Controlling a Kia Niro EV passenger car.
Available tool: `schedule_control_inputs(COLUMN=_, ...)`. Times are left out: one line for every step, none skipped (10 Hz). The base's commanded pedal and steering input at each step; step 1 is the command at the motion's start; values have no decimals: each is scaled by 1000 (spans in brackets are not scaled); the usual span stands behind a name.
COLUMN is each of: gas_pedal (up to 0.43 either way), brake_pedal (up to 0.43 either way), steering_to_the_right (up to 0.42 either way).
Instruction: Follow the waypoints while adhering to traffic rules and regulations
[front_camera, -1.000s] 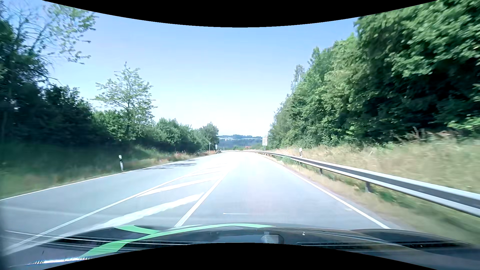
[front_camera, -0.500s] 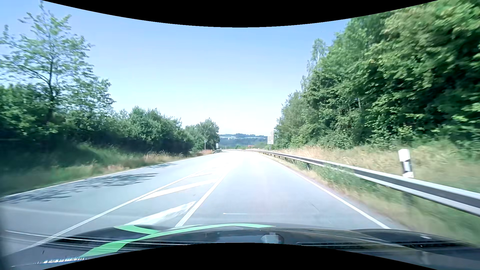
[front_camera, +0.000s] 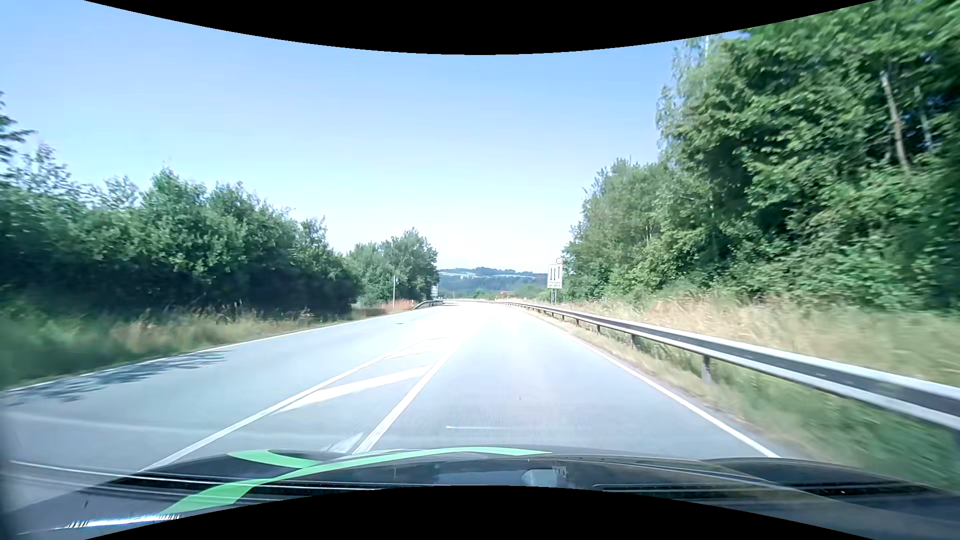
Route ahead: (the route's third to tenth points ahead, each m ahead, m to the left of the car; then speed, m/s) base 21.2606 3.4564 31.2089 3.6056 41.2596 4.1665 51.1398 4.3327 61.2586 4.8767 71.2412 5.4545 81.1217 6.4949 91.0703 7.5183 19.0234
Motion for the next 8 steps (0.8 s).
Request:
schedule_control_inputs(gas_pedal=150, brake_pedal=0, steering_to_the_right=-6)
schedule_control_inputs(gas_pedal=150, brake_pedal=0, steering_to_the_right=-6)
schedule_control_inputs(gas_pedal=150, brake_pedal=0, steering_to_the_right=-6)
schedule_control_inputs(gas_pedal=150, brake_pedal=0, steering_to_the_right=-6)
schedule_control_inputs(gas_pedal=150, brake_pedal=0, steering_to_the_right=-6)
schedule_control_inputs(gas_pedal=169, brake_pedal=0, steering_to_the_right=-6)
schedule_control_inputs(gas_pedal=177, brake_pedal=0, steering_to_the_right=-6)
schedule_control_inputs(gas_pedal=177, brake_pedal=0, steering_to_the_right=-6)
